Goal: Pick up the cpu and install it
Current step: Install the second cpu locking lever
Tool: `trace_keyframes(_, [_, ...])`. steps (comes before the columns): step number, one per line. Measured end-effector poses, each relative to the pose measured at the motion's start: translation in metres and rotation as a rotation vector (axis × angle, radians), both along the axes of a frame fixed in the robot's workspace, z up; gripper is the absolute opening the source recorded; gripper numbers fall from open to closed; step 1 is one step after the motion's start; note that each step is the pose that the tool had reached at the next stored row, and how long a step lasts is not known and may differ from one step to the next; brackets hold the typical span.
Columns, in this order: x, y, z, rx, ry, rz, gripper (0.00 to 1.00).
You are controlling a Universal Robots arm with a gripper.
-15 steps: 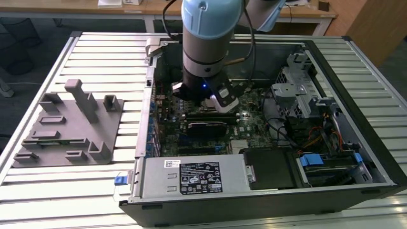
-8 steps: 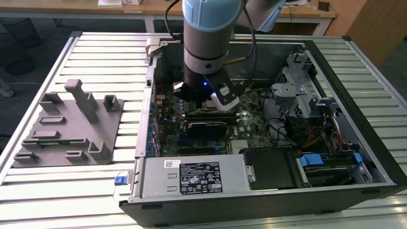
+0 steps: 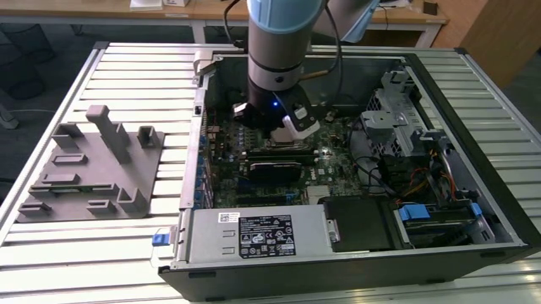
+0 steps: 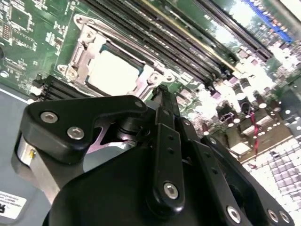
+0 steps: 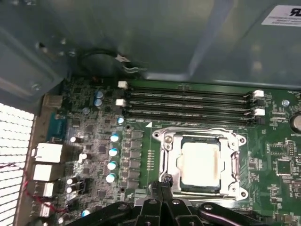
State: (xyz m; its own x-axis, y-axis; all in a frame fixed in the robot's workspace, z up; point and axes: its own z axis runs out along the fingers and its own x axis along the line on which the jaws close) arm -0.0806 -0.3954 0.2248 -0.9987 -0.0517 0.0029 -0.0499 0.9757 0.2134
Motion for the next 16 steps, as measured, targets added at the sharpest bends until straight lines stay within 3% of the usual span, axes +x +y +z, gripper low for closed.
trace_keyframes(16, [0.033, 0.0153, -0.0041, -0.0383, -0.0001, -0.017, 0.11])
